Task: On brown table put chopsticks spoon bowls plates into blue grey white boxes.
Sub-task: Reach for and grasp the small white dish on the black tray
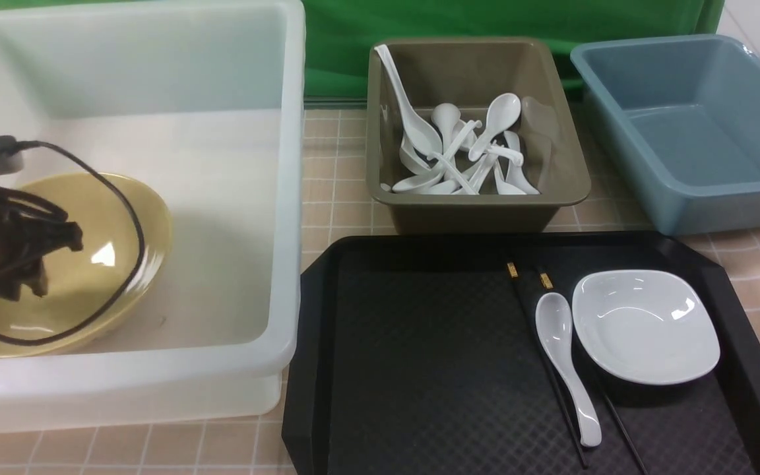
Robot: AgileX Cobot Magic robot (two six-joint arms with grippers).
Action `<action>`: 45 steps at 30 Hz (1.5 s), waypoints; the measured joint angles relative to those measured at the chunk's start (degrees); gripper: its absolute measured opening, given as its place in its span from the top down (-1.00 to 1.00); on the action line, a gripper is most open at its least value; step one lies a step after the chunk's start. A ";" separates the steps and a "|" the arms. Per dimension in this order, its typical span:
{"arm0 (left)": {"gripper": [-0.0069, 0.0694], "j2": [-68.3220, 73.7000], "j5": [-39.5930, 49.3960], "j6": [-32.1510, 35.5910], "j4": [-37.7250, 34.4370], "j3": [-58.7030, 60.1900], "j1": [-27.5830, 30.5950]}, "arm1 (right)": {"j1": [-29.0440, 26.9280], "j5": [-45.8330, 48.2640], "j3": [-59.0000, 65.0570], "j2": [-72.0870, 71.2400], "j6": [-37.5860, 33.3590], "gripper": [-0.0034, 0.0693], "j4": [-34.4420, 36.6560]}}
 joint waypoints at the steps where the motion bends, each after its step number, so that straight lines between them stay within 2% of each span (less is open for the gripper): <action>1: 0.46 -0.12 -0.25 -1.88 1.59 0.00 0.05 | 0.00 0.00 0.00 0.00 0.00 0.75 0.00; 2: 0.46 -0.17 -0.26 -1.88 1.87 0.00 0.05 | 0.00 0.00 0.00 0.00 0.00 0.75 0.00; 3: 0.47 -0.78 -0.31 -5.03 3.83 0.00 0.13 | 0.00 0.00 0.00 0.00 0.00 0.74 0.00; 7: 0.47 -6.42 -0.51 -7.74 3.29 0.06 -0.74 | 0.00 0.00 0.10 0.00 0.46 0.73 0.00; 9: 0.47 -10.94 -1.68 -7.11 1.33 0.41 -2.26 | 0.00 0.00 0.57 0.31 2.77 0.71 0.00; 13: 0.47 -26.64 -8.72 -1.28 -5.80 3.25 -10.55 | 0.06 2.42 0.48 5.52 8.45 0.58 0.61; 15: 0.47 -32.65 -10.97 0.82 -7.51 4.83 -14.24 | 0.06 3.43 -0.22 8.27 9.06 0.48 1.36; 18: 0.49 -46.20 -16.76 6.41 -10.35 11.08 -21.90 | 0.06 3.88 -5.08 17.41 9.20 0.16 1.72; 22: 0.75 -62.66 -17.34 8.92 -9.97 20.37 -26.60 | -1.01 1.40 -12.95 28.84 9.15 -0.20 1.45; 27: 0.81 -80.46 -13.88 7.73 -4.64 31.73 -26.99 | -3.75 -0.06 -20.25 40.36 9.15 -0.36 1.31; 30: 0.81 -90.16 -6.51 2.31 0.52 39.19 -26.99 | -4.94 -0.42 -24.08 47.99 9.21 -0.38 1.37; 33: 0.81 -94.55 -1.14 -0.52 1.69 42.54 -27.05 | -4.94 -1.00 -25.71 53.22 9.26 -0.38 1.50; 38: 0.81 -96.24 -2.76 -1.38 1.69 42.94 -27.10 | -4.94 -4.30 -26.30 59.29 9.44 -0.38 2.08; 45: 0.81 -96.24 -6.02 -1.38 2.17 45.34 -27.10 | -4.94 -5.05 -26.36 64.34 9.44 -0.38 7.11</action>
